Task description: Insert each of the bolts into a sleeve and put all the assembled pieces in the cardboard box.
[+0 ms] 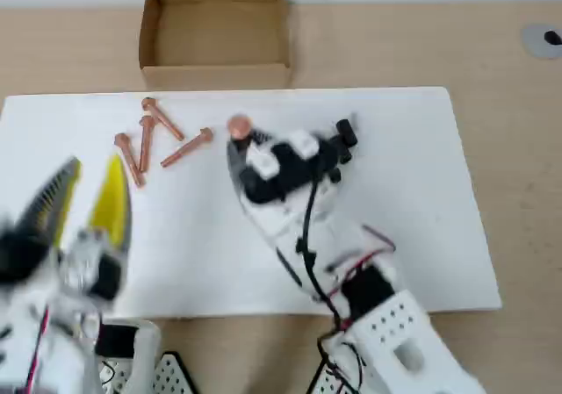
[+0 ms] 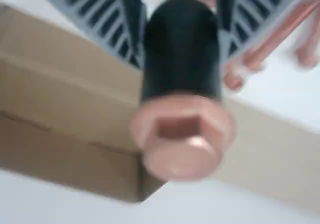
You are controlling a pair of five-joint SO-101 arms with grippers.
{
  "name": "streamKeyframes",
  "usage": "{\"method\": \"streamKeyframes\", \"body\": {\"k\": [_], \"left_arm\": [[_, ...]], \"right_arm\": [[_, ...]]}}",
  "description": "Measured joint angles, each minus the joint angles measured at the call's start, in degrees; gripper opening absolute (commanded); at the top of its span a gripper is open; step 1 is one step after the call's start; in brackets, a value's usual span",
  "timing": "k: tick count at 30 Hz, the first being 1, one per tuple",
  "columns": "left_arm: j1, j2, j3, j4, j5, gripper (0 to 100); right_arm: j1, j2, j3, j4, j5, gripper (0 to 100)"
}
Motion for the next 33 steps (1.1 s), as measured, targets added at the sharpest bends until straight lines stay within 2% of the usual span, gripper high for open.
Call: {"method": "streamKeyframes", "body": {"k": [5,11,25,33], "left_arm": [[-8.3,16.6,0.1,0.4,0.7,6],[-10.3,26.6,0.5,0.4,0.0,5],[-10.4,30.2,23.6,-17.2,-13.5,6],[-10.4,30.2,32.5,-24.4,-15.0,6]], "right_arm": [[4.3,20.8,-20.1,0.0,0.0,0.9],[7.7,47.7,-46.3,0.0,0.0,0.9],[16.6,109.2,-103.8,1.5,0.0,0.9],[16.6,133.8,-131.7,6.4,0.3,0.9]]}}
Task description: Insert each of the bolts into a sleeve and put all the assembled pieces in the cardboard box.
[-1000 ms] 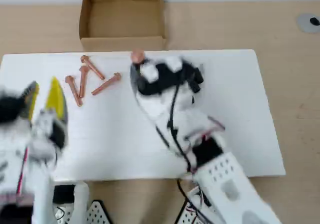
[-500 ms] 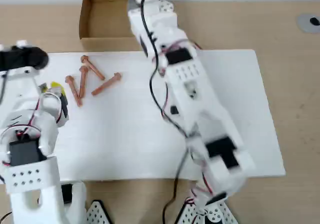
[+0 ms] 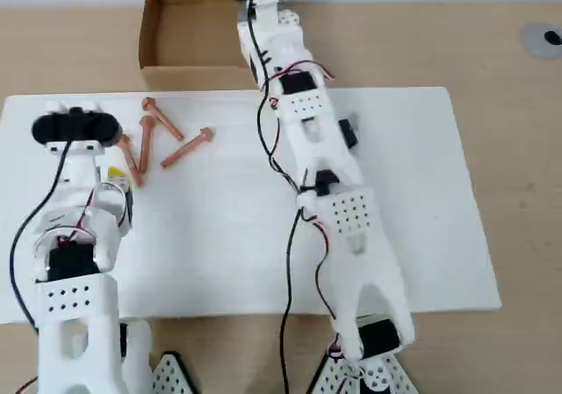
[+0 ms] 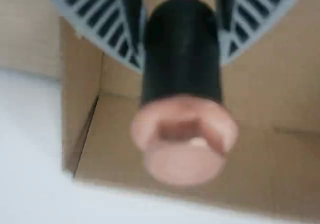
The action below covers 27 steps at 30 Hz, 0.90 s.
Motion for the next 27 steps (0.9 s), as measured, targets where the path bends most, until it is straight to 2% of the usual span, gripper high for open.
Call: {"method": "streamKeyframes", "body": {"k": [6,10,24,27], "left_arm": [[0.0,0.0,0.6,-0.1,0.0,6],[0.0,0.0,0.7,-0.1,0.0,6],[0.0,0.0,1.9,1.0,0.0,7],[0.0,0.0,1.9,1.0,0.0,11]], "right_arm": [[0.0,10.5,-14.2,4.4,1.4,0.9],[0.0,12.2,-19.0,7.0,1.5,0.9],[0.0,12.4,-20.3,10.1,8.6,1.3],[-0.1,12.4,-20.3,10.1,10.1,6.2]]}}
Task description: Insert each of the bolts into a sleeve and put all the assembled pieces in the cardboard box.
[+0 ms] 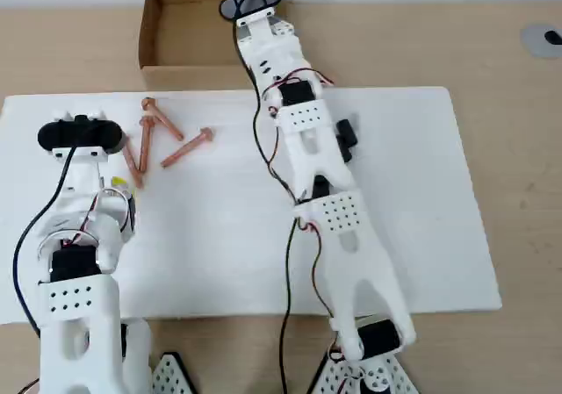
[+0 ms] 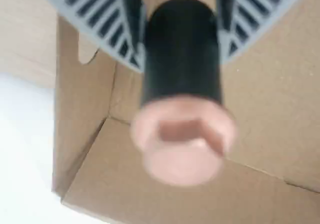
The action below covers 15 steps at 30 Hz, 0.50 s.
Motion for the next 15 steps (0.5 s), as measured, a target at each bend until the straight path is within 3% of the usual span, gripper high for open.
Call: {"method": "streamKeyframes", "body": {"k": [7,15], "left_arm": [[-3.1,0.0,0.0,0.0,0.0,11],[-4.0,0.0,0.0,0.0,2.5,11]], "right_arm": [[-0.7,-0.1,-0.3,5.7,0.2,23.9],[-1.3,-0.2,-4.6,9.8,0.1,24.6]]}}
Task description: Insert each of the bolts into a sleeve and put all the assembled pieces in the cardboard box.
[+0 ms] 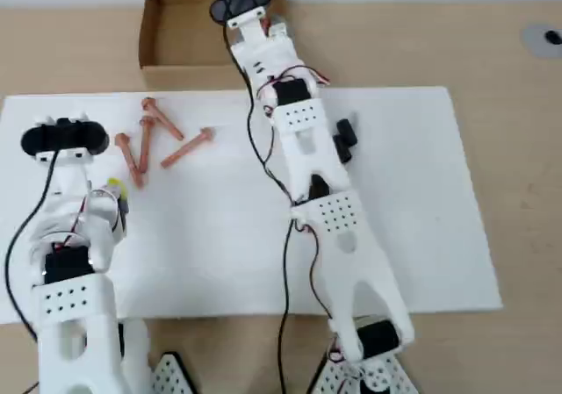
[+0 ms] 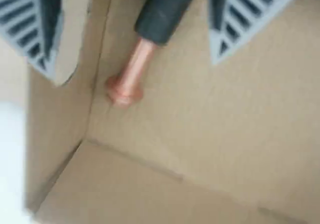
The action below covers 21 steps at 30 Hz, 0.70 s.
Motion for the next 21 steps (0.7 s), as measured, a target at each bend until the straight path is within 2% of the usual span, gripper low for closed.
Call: {"method": "streamKeyframes", "body": {"k": [5,8,13,16,21], "left_arm": [[-0.4,0.0,-2.2,4.0,6.5,11],[-0.4,0.0,-8.0,9.8,11.3,11],[-0.4,3.3,-20.5,19.3,14.7,11],[-0.4,10.5,-28.0,24.6,15.2,11],[-0.4,29.4,-41.1,32.7,17.4,11]], "right_arm": [[-0.7,-0.2,-3.3,6.2,0.0,24.6],[-0.8,-2.1,-3.3,12.3,0.1,24.6],[-0.8,-12.1,-3.4,24.2,0.1,24.6],[-1.0,-18.7,-3.4,34.3,0.1,24.6],[-1.8,-29.0,-3.5,56.8,0.1,24.6]]}}
